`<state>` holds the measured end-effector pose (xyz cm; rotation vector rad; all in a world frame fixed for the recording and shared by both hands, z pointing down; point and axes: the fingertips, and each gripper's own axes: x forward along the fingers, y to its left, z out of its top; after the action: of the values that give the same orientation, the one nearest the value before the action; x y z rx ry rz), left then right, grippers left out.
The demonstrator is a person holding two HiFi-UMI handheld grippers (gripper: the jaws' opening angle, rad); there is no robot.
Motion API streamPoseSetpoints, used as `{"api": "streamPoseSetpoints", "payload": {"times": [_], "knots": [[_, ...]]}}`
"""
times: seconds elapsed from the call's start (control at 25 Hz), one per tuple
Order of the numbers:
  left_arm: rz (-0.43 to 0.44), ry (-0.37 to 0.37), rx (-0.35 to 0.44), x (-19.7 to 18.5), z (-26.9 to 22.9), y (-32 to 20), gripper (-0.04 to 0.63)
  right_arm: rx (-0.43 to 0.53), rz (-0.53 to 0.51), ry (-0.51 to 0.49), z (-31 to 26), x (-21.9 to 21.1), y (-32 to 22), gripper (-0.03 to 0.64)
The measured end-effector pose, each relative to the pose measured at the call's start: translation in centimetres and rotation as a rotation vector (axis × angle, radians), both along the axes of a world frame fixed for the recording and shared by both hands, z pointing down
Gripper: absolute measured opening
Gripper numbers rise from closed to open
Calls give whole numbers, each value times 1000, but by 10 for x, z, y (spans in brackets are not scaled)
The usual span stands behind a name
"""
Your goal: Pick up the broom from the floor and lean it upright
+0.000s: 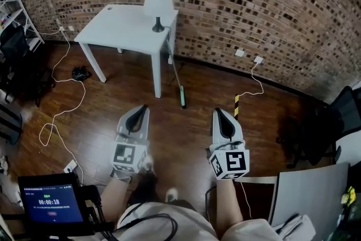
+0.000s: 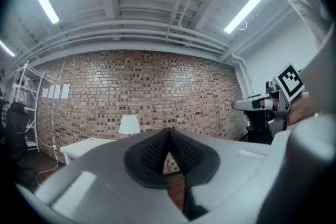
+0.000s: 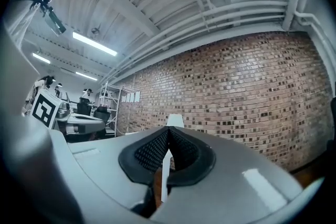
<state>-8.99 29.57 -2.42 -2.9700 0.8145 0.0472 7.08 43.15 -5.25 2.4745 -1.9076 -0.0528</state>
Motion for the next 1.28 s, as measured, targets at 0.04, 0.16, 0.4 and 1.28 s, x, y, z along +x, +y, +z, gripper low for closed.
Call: {"api": "streamPoseSetpoints", "payload": {"times": [0.04, 0.16, 0.4, 1.28], "knots": [[3, 0, 4, -6, -6, 10, 1, 2, 1, -5, -4, -6, 10, 13], [15, -6, 24, -20, -19, 28, 1, 8, 10, -13, -14, -22, 30, 13], [21, -10, 33, -26, -25, 39, 0, 9, 20, -14, -18, -30, 44, 12], [50, 0, 45, -47, -23, 30, 0, -21, 54, 28, -12, -56, 24, 12]]}}
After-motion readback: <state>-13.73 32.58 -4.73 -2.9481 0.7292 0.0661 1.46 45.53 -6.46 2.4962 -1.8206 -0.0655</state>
